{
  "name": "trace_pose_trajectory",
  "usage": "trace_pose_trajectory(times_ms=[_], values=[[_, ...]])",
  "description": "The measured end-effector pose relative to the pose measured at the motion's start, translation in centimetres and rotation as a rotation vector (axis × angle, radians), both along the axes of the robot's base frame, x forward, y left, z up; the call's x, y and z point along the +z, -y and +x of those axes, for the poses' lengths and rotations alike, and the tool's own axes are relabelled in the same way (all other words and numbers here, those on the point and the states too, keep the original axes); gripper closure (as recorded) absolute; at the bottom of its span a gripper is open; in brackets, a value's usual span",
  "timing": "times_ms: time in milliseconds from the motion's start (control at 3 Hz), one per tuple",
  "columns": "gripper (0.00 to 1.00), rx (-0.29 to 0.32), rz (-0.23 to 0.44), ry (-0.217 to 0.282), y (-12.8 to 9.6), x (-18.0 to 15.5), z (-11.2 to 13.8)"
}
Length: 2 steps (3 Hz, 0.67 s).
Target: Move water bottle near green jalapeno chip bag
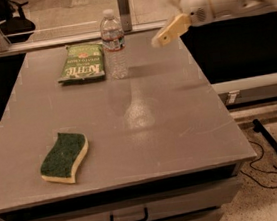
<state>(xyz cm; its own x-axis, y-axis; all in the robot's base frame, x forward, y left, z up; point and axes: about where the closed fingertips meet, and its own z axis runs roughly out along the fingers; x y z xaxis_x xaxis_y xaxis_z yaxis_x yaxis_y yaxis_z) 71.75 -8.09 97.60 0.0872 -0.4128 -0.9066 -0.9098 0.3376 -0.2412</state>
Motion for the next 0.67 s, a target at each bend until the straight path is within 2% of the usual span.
trace_pose_trajectory(times_ms=[333,667], values=[[0.00,-0.131,-0.002,0.106,9.8,4.9,-2.0],[0.00,-0.155,-0.001,0.118,11.3,5.5,-2.3]])
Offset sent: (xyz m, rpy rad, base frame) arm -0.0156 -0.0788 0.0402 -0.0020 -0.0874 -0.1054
